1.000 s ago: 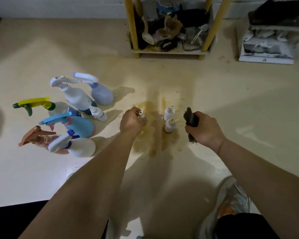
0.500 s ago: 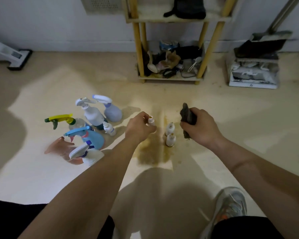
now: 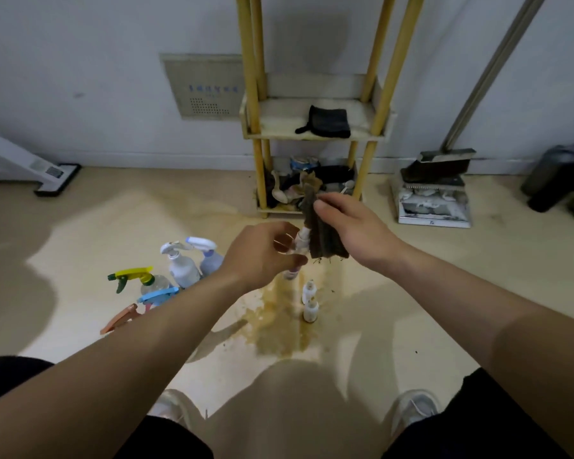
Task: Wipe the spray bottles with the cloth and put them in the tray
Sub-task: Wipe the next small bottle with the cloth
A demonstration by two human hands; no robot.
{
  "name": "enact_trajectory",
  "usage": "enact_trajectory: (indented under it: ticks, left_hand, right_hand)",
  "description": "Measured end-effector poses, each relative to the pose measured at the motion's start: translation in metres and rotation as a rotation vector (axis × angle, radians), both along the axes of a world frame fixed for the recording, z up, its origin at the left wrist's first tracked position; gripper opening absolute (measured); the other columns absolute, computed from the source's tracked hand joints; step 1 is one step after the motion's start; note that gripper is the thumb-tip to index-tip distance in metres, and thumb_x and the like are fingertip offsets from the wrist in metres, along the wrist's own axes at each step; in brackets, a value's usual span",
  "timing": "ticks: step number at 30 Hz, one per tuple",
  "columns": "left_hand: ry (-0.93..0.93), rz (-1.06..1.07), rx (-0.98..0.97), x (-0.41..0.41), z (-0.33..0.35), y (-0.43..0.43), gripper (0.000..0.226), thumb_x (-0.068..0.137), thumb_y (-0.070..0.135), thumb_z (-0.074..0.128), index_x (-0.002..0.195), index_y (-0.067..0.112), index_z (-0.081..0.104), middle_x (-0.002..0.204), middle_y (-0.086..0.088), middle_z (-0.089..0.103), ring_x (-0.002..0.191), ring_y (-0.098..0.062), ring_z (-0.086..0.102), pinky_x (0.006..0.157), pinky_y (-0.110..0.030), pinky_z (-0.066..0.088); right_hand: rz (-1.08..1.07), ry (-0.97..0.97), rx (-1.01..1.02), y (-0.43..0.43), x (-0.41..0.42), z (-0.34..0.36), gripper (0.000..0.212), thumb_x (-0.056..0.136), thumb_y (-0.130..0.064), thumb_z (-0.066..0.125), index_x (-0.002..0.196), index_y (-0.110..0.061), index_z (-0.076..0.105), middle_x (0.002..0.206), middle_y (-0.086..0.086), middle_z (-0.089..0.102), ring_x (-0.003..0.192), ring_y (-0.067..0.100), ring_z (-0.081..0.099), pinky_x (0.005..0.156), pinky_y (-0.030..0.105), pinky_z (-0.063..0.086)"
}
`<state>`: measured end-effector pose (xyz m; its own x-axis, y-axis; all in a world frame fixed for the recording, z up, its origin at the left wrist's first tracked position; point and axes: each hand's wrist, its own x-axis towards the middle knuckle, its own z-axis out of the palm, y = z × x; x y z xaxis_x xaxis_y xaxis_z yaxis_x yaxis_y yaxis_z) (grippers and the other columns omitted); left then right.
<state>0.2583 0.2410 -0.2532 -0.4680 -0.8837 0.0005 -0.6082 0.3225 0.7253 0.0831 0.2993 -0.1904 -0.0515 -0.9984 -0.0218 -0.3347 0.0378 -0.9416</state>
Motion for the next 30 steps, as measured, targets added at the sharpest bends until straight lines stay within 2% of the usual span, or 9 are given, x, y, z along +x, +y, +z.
enact_trajectory:
  ticks: [3, 6, 9, 13, 17, 19, 22, 24, 30]
  left_hand:
    - [-0.07, -0.037, -0.071, 0.004, 0.019, 0.008, 0.024, 0.077, 0.031, 0.084, 0.099, 0.026, 0.075, 0.088, 0.011, 0.072, 0.082, -0.01, 0.069, 0.08, -0.04, 0.056]
    - [-0.081, -0.032, -0.111, 0.01, 0.024, 0.013, 0.02, 0.08, 0.03, 0.081, 0.098, 0.026, 0.077, 0.088, 0.009, 0.074, 0.082, -0.01, 0.07, 0.079, -0.04, 0.056]
    - [-0.033, -0.031, -0.105, 0.012, 0.026, 0.018, 0.02, 0.079, 0.039, 0.075, 0.096, 0.029, 0.078, 0.086, 0.01, 0.075, 0.079, -0.005, 0.07, 0.078, -0.039, 0.057]
    - [0.059, -0.038, -0.114, 0.008, 0.032, 0.019, 0.011, 0.086, 0.037, 0.074, 0.095, 0.032, 0.079, 0.083, 0.012, 0.075, 0.078, -0.001, 0.069, 0.077, -0.036, 0.058]
    - [0.18, 0.01, -0.055, -0.001, 0.041, 0.014, 0.021, 0.083, 0.027, 0.08, 0.103, 0.034, 0.078, 0.088, 0.015, 0.076, 0.072, 0.003, 0.068, 0.068, -0.016, 0.049]
    - [0.252, 0.025, -0.029, -0.004, 0.042, 0.011, 0.023, 0.085, 0.029, 0.079, 0.106, 0.038, 0.077, 0.086, 0.011, 0.075, 0.067, 0.0, 0.067, 0.067, -0.018, 0.05]
    - [0.324, 0.071, -0.025, -0.008, 0.041, 0.006, 0.021, 0.089, 0.028, 0.074, 0.104, 0.043, 0.075, 0.086, 0.012, 0.074, 0.075, -0.007, 0.07, 0.078, -0.04, 0.059]
    - [0.354, 0.122, -0.036, -0.012, 0.039, 0.003, 0.022, 0.091, 0.022, 0.071, 0.107, 0.037, 0.076, 0.079, 0.021, 0.07, 0.076, -0.003, 0.067, 0.078, -0.041, 0.059]
    - [0.337, 0.145, 0.069, -0.019, 0.032, 0.005, 0.024, 0.099, 0.019, 0.06, 0.112, 0.032, 0.076, 0.094, 0.015, 0.075, 0.088, -0.001, 0.069, 0.085, -0.035, 0.056]
  right_hand:
    - [0.05, 0.104, -0.018, 0.003, 0.006, 0.004, 0.01, 0.1, -0.032, 0.058, 0.096, -0.037, 0.065, 0.088, -0.014, 0.067, 0.082, 0.005, 0.067, 0.079, 0.034, 0.058]
    - [0.061, -0.021, 0.024, 0.003, 0.004, 0.004, 0.008, 0.097, -0.024, 0.064, 0.101, -0.021, 0.071, 0.085, -0.004, 0.071, 0.075, 0.011, 0.071, 0.061, 0.024, 0.057]
    - [0.063, -0.164, 0.056, -0.001, 0.001, 0.003, 0.008, 0.095, -0.015, 0.067, 0.099, -0.012, 0.073, 0.085, 0.004, 0.073, 0.079, 0.02, 0.073, 0.066, 0.026, 0.057]
    - [0.016, -0.295, 0.088, -0.009, -0.01, -0.005, 0.013, 0.095, -0.009, 0.064, 0.094, -0.014, 0.076, 0.102, 0.018, 0.074, 0.1, 0.033, 0.071, 0.089, 0.045, 0.059]
    - [-0.124, -0.365, -0.005, -0.014, -0.012, -0.009, 0.018, 0.098, -0.011, 0.059, 0.095, -0.017, 0.076, 0.105, 0.015, 0.074, 0.103, 0.032, 0.071, 0.098, 0.054, 0.054]
    - [-0.173, -0.433, -0.049, -0.017, -0.01, -0.008, 0.02, 0.102, -0.017, 0.054, 0.103, -0.018, 0.074, 0.11, 0.012, 0.074, 0.107, 0.028, 0.07, 0.1, 0.053, 0.053]
    - [-0.163, -0.459, -0.084, -0.017, 0.0, -0.011, 0.028, 0.107, -0.019, 0.044, 0.119, -0.022, 0.069, 0.114, 0.002, 0.074, 0.11, 0.016, 0.069, 0.096, 0.037, 0.056]
    - [-0.099, -0.371, -0.112, -0.013, 0.011, -0.018, 0.032, 0.109, -0.016, 0.038, 0.127, -0.025, 0.062, 0.116, -0.004, 0.072, 0.108, 0.007, 0.068, 0.09, 0.021, 0.054]
    - [-0.065, -0.208, -0.072, -0.018, 0.013, -0.039, 0.039, 0.109, -0.026, 0.037, 0.145, -0.021, 0.051, 0.126, -0.005, 0.067, 0.114, 0.003, 0.064, 0.089, 0.013, 0.05]
